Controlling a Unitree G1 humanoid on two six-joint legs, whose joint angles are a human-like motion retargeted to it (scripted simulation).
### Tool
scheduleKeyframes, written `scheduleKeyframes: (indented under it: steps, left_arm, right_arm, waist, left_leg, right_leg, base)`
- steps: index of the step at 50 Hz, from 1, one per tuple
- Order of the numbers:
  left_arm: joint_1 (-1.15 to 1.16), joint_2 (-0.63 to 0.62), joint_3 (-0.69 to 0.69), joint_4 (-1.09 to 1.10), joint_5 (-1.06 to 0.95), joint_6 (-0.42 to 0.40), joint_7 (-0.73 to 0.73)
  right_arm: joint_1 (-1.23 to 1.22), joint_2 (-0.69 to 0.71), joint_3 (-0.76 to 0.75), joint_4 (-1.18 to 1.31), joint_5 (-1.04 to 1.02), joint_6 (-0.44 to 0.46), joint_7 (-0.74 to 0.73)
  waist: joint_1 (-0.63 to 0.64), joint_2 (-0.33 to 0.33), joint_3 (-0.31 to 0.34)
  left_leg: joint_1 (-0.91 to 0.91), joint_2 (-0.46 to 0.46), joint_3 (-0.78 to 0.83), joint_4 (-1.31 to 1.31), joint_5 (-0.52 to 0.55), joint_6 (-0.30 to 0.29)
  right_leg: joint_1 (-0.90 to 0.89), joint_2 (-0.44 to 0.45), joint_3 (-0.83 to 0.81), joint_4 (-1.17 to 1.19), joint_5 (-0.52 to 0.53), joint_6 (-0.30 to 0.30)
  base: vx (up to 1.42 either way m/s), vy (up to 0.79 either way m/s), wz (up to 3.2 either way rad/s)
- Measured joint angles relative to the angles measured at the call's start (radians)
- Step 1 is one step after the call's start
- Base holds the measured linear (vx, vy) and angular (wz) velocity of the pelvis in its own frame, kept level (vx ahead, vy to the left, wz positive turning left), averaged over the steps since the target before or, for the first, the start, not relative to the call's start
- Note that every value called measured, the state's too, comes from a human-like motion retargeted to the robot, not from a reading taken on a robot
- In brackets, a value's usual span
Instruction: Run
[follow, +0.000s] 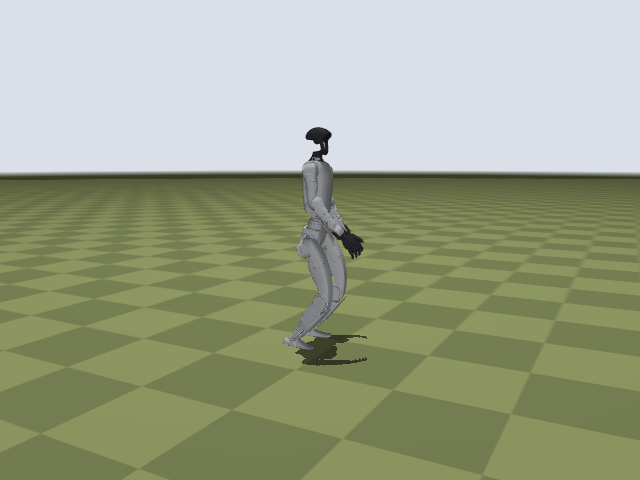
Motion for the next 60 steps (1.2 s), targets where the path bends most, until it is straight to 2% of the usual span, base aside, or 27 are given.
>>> scheduleKeyframes:
  steps: [6, 12, 28, 32, 37, 40, 43, 45, 46, 47, 48, 50, 52, 53, 55, 57, 58, 60]
  left_arm:
    - [-0.011, -0.009, -0.039, 0.005, 0.019, 0.011, -0.055]
    - [-0.004, -0.015, -0.054, 0.017, 0.047, 0.015, -0.076]
    - [0.029, -0.003, -0.024, -0.014, 0.092, 0.016, -0.05]
    - [0.066, -0.016, -0.026, -0.058, 0.108, 0.014, -0.044]
    - [0.111, -0.038, -0.031, -0.122, 0.129, 0.02, -0.039]
    - [0.13, -0.052, -0.033, -0.149, 0.136, 0.017, -0.022]
    - [0.122, -0.057, -0.039, -0.161, 0.14, 0.011, 0.01]
    - [0.106, -0.06, -0.049, -0.164, 0.138, 0.005, 0.037]
    - [0.09, -0.071, -0.064, -0.164, 0.128, -0.002, 0.061]
    - [0.069, -0.073, -0.077, -0.165, 0.114, -0.009, 0.082]
    - [0.039, -0.056, -0.087, -0.166, 0.093, -0.014, 0.096]
    - [-0.014, -0.06, -0.111, -0.206, 0.057, -0.039, 0.125]
    - [-0.056, -0.025, -0.123, -0.297, 0.019, -0.053, 0.126]
    - [-0.06, -0.017, -0.132, -0.353, 0.002, -0.064, 0.126]
    - [-0.067, -0.002, -0.149, -0.469, -0.046, -0.09, 0.125]
    - [-0.064, -0.001, -0.166, -0.569, -0.086, -0.111, 0.125]
    - [-0.061, -0.002, -0.176, -0.611, -0.101, -0.117, 0.124]
    - [-0.051, -0.007, -0.196, -0.675, -0.116, -0.118, 0.119]
  right_arm:
    - [0.047, 0.026, -0.033, 0.183, -0.003, 0.03, 0.039]
    - [0.067, 0.034, -0.069, 0.257, -0.004, 0.042, 0.028]
    - [0.026, 0.024, -0.065, 0.171, -0.024, 0.022, -0.013]
    - [0.024, 0.014, -0.049, 0.106, -0.037, 0.016, -0.013]
    - [0.039, -0.01, -0.033, 0.011, -0.048, 0.014, -0.011]
    - [0.056, -0.025, -0.031, -0.036, -0.05, 0.011, -0.019]
    - [0.075, -0.042, -0.04, -0.059, -0.041, 0.008, -0.04]
    - [0.1, -0.051, -0.049, -0.061, -0.029, 0.005, -0.061]
    - [0.129, -0.053, -0.051, -0.064, -0.015, -0.004, -0.081]
    - [0.155, -0.059, -0.054, -0.068, 0.0, -0.011, -0.094]
    - [0.176, -0.075, -0.059, -0.073, 0.017, -0.019, -0.095]
    - [0.232, -0.07, -0.063, -0.102, 0.031, -0.034, -0.103]
    - [0.277, -0.109, -0.072, -0.136, 0.046, -0.042, -0.081]
    - [0.31, -0.123, -0.074, -0.154, 0.05, -0.045, -0.076]
    - [0.367, -0.157, -0.085, -0.197, 0.052, -0.045, -0.07]
    - [0.416, -0.172, -0.096, -0.243, 0.044, -0.039, -0.088]
    - [0.436, -0.174, -0.105, -0.265, 0.039, -0.037, -0.102]
    - [0.458, -0.171, -0.122, -0.305, 0.034, -0.036, -0.137]
  waist:
    - [0.019, -0.004, 0.006]
    - [0.035, -0.006, 0.008]
    - [0.052, -0.021, 0.026]
    - [0.069, -0.009, 0.036]
    - [0.094, 0.023, 0.044]
    - [0.112, 0.048, 0.006]
    - [0.114, 0.063, -0.068]
    - [0.091, 0.065, -0.117]
    - [0.053, 0.039, -0.165]
    - [0.011, 0.019, -0.185]
    - [-0.039, 0.008, -0.15]
    - [-0.132, -0.059, -0.089]
    - [-0.158, 0.005, 0.043]
    - [-0.163, 0.043, 0.077]
    - [-0.193, 0.112, 0.13]
    - [-0.206, 0.149, 0.137]
    - [-0.203, 0.165, 0.135]
    - [-0.181, 0.19, 0.13]
  left_leg:
    - [0.023, -0.013, -0.036, -0.069, 0.015, -0.004]
    - [0.035, -0.017, -0.063, -0.115, 0.022, -0.015]
    - [0.01, -0.038, -0.124, -0.087, -0.003, -0.042]
    - [-0.02, -0.013, -0.106, 0.024, -0.033, -0.049]
    - [-0.074, 0.093, -0.016, 0.258, -0.077, -0.05]
    - [-0.154, 0.153, 0.008, 0.338, -0.077, -0.047]
    - [-0.251, 0.199, 0.03, 0.344, -0.077, -0.037]
    - [-0.302, 0.204, 0.046, 0.329, -0.077, -0.031]
    - [-0.347, 0.163, 0.067, 0.307, -0.077, -0.025]
    - [-0.362, 0.118, 0.081, 0.291, -0.077, -0.019]
    - [-0.316, 0.067, 0.078, 0.286, -0.077, -0.016]
    - [-0.164, -0.085, 0.081, 0.175, -0.077, -0.023]
    - [0.049, -0.07, -0.018, 0.188, -0.077, -0.075]
    - [0.133, -0.04, -0.052, 0.216, -0.075, -0.109]
    - [0.283, 0.002, -0.13, 0.204, 0.066, -0.187]
    - [0.315, 0.028, -0.165, 0.229, 0.287, -0.259]
    - [0.311, 0.041, -0.172, 0.268, 0.374, -0.284]
    - [0.279, 0.074, -0.167, 0.392, 0.475, -0.303]
  right_leg:
    - [0.037, 0.009, -0.01, -0.088, 0.001, -0.004]
    - [0.064, 0.011, -0.035, -0.135, -0.001, -0.015]
    - [0.078, -0.008, -0.087, -0.098, -0.054, -0.057]
    - [0.085, 0.002, -0.099, -0.062, -0.073, -0.071]
    - [0.069, 0.032, -0.096, 0.021, -0.139, -0.096]
    - [-0.016, 0.088, -0.058, 0.001, -0.141, -0.139]
    - [-0.162, 0.124, -0.046, 0.032, -0.141, -0.211]
    - [-0.278, 0.113, -0.058, 0.155, -0.141, -0.252]
    - [-0.4, 0.066, -0.045, 0.262, -0.141, -0.264]
    - [-0.491, 0.023, -0.027, 0.367, -0.141, -0.272]
    - [-0.522, -0.013, 0.002, 0.467, -0.141, -0.271]
    - [-0.569, -0.083, 0.091, 0.571, -0.141, -0.228]
    - [-0.463, 0.006, 0.043, 0.578, -0.141, -0.196]
    - [-0.428, 0.067, 0.013, 0.557, -0.141, -0.177]
    - [-0.351, 0.16, -0.032, 0.472, -0.136, -0.138]
    - [-0.323, 0.226, -0.035, 0.34, -0.066, -0.112]
    - [-0.308, 0.252, -0.034, 0.287, -0.047, -0.109]
    - [-0.272, 0.287, -0.036, 0.228, -0.052, -0.126]
  base:
    - [0.08, -0.02, 0.4]
    - [0.07, -0.03, 0.34]
    - [0.07, -0.03, 0.36]
    - [0.1, 0.03, 0.29]
    - [0.15, 0.09, 0.29]
    - [0.14, 0.15, -0.08]
    - [0.27, 0.15, -0.09]
    - [0.45, 0.13, 0.58]
    - [0.52, 0.11, 1.47]
    - [0.53, 0.1, 2.07]
    - [0.6, 0.09, 2.22]
    - [0.81, 0.04, 1.72]
    - [0.94, -0.04, -0.09]
    - [1.04, -0.05, -0.43]
    - [1.09, -0.05, 0.0]
    - [0.95, -0.02, 0.18]
    - [0.9, -0.01, 0.11]
    - [0.89, 0.0, 0.07]
